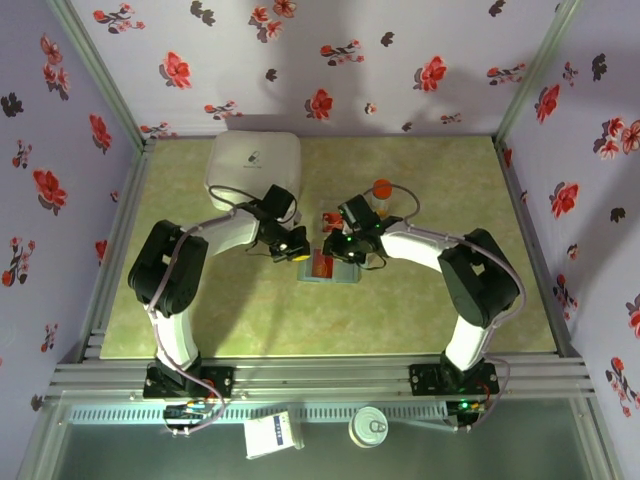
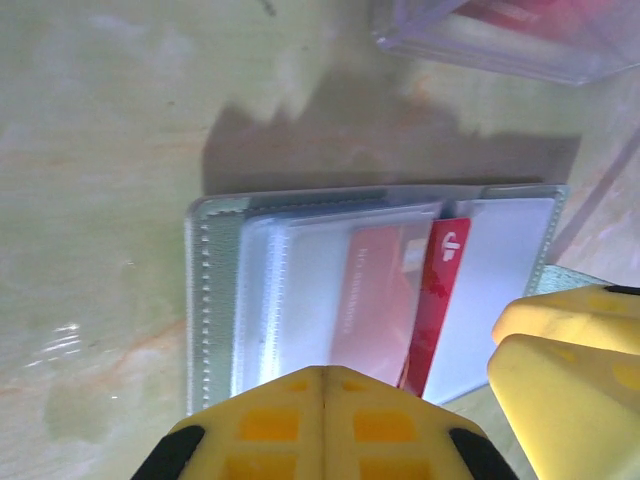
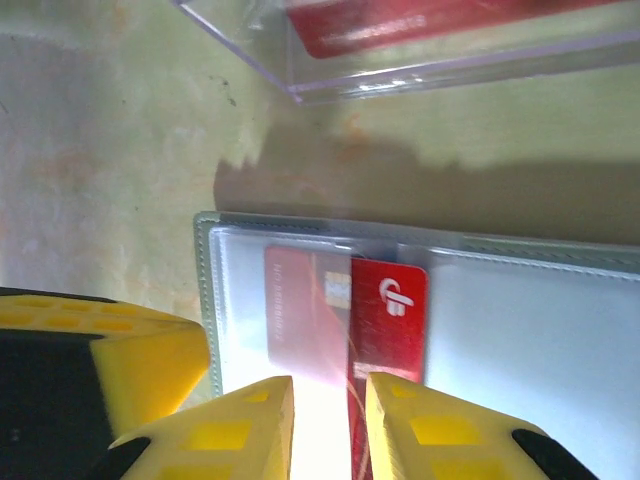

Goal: Take the credit cards out of the card holder

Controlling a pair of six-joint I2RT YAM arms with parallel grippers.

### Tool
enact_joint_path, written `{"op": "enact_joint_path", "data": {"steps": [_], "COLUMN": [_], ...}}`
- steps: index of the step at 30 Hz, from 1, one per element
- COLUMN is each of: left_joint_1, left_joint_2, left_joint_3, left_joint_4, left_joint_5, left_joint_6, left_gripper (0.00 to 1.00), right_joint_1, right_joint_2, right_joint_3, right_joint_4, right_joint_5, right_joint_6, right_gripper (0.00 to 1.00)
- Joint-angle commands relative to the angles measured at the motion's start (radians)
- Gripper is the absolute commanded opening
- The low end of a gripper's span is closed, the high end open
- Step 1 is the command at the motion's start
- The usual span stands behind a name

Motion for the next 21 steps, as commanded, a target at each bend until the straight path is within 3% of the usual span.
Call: {"op": "enact_joint_path", "data": {"steps": [1,21], "left_joint_1": [-0.015,-0.046], "left_joint_2": [0.005,0.043], "left_joint_3": [0.030,-0.007], "left_joint_4": [-0.024,-0.022], "left_joint_5": [0.001,-0.056], "left_joint_6": [0.016,0.017], "left_gripper": [0.00,0.00], "right_joint_1": [-0.019,-0.031], "right_joint_2": [-0.031,0.029], "right_joint_3": [-0.037,-0.092], "right_joint_4": [0.011,0.121], "right_joint_5": [0.010,-0.083], "right_joint_6": [0.026,0.068], "right_gripper": [0.26,0.25]}}
